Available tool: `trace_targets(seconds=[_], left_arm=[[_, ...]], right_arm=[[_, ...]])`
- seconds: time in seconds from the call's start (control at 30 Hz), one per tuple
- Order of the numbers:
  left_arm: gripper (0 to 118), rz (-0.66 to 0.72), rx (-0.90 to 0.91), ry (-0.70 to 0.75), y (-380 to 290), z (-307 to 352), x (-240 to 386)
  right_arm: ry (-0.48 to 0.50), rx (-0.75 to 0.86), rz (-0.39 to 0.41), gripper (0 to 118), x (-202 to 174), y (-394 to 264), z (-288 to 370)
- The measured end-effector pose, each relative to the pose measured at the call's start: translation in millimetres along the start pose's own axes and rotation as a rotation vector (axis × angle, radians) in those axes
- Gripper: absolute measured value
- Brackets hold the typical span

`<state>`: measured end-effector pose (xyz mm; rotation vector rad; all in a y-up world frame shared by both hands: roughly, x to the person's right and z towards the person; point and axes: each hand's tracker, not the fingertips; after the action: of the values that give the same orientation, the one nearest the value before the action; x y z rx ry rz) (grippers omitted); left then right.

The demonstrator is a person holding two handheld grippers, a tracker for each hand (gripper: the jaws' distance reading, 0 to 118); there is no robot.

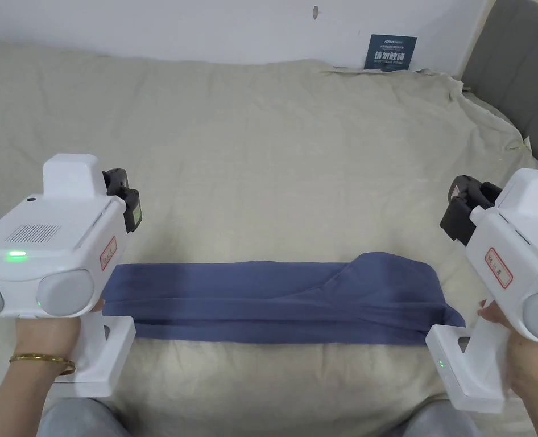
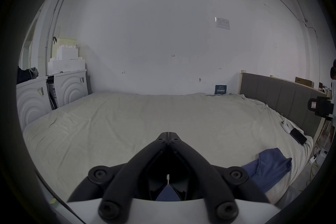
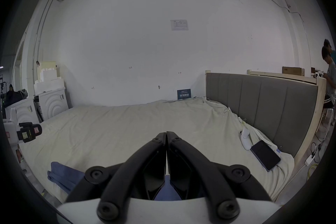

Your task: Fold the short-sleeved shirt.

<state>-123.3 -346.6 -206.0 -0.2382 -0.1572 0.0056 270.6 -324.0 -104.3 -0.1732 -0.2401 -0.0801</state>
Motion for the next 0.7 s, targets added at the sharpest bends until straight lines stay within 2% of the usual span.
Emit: trace_targets(seconds=[0.47,0.53,0.6,0.67,0.7], left_arm=[[0,0.021,-0.002,-0.016,-1,-1,-3],[0,0.075,-0.012,-0.050,3,-3,-9],[2,0.178,-0.096,-0.117,12,-11,-25],[22,0.256,-0.171,-0.170,18,-22,-42],[52,0.283,-0.218,-0.178,20,-29,-52]], right_arm=[[0.004,-0.025,0.023,0,-4,-2,-4],[0.007,-0.031,0.020,0,-5,-2,-5],[0.013,-0.039,0.016,0,-5,-2,-6],[0.012,-0.044,0.023,0,-6,-2,-8],[0.011,-0.049,0.028,0,-7,-2,-9]])
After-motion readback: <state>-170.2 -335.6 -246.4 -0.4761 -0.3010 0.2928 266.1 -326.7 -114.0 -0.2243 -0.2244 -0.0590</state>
